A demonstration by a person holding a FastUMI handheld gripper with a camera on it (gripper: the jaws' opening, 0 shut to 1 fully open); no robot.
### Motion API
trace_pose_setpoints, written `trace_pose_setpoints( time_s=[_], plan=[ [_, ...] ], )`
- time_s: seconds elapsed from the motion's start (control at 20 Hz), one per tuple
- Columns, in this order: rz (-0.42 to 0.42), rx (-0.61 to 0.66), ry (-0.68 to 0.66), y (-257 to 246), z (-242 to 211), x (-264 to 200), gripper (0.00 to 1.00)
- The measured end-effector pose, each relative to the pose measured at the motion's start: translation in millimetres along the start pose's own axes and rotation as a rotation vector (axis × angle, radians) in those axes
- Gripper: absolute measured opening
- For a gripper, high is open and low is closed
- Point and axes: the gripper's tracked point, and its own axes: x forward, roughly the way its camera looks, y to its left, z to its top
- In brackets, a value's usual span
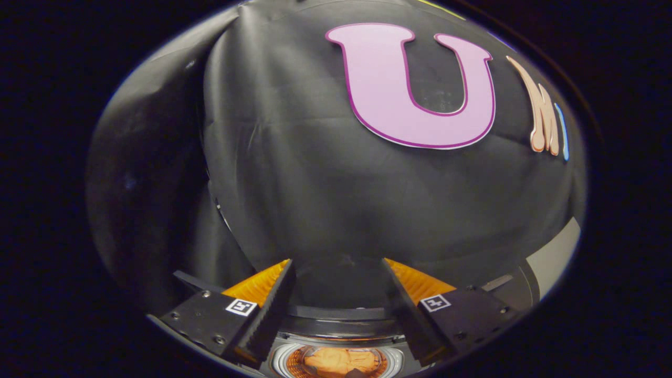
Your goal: Put the clothes into the washing machine and then close the washing machine lid.
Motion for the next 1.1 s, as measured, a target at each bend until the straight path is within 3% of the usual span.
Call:
trace_pose_setpoints(
  time_s=[1.1],
  plan=[
    [-0.002, -0.005, 0.006, -3.3, 4.6, -1.7, 0.98]
  ],
)
